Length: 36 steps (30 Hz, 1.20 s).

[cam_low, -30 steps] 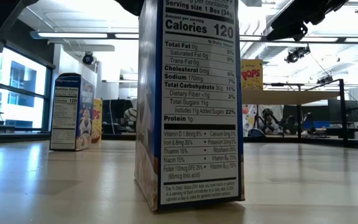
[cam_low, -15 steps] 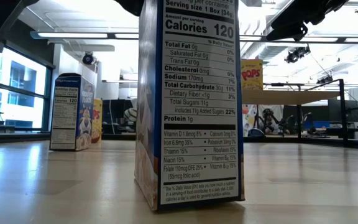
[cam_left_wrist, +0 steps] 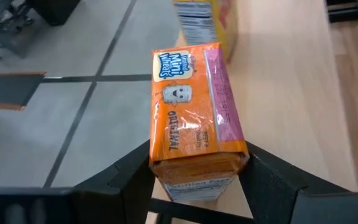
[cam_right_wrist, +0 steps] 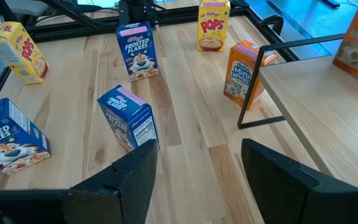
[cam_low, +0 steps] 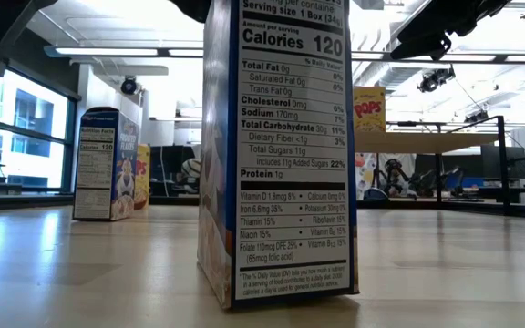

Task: Stack cereal on shelf
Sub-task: Put the left orange cereal box on the shelf

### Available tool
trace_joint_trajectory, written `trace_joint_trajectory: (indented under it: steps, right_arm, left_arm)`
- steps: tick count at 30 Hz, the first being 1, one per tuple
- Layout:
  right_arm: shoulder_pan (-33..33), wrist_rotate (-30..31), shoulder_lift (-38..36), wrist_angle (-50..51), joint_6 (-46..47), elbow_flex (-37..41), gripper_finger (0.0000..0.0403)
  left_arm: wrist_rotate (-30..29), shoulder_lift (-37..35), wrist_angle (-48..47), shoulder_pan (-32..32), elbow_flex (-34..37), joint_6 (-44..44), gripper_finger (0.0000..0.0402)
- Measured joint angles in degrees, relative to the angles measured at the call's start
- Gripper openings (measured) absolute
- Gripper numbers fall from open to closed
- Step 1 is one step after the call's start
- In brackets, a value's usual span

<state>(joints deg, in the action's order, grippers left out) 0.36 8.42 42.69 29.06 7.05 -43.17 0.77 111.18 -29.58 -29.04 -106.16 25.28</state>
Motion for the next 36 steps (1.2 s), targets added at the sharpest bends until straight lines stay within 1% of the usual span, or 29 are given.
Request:
trace_joint_trajectory:
  steps: [6, 13, 19, 28, 36]
  right_arm:
    - [0.01, -0.01, 0.0, 0.0, 0.0, -0.01, 0.0226]
    - [0.01, 0.0, 0.0, 0.0, 0.0, -0.01, 0.0226]
    - [0.0, 0.01, 0.0, 0.0, 0.0, -0.01, 0.0226]
    - [0.01, -0.01, 0.01, 0.0, 0.0, 0.01, 0.0226]
    - [0.01, -0.01, 0.01, 0.0, 0.0, 0.01, 0.0226]
  left_arm:
    - [-0.42, 0.0, 0.09, -0.87, -0.4, -0.89, 0.0205]
    - [4.94, 0.0, 0.16, -1.05, -0.4, -1.63, 0.0205]
    - [10.68, 0.0, -0.72, -1.05, -0.4, -1.66, 0.0205]
    - [10.91, 0.0, -0.23, -1.35, -0.4, -2.79, 0.0206]
    - [10.71, -0.02, -0.2, -1.37, -0.45, -3.08, 0.0231]
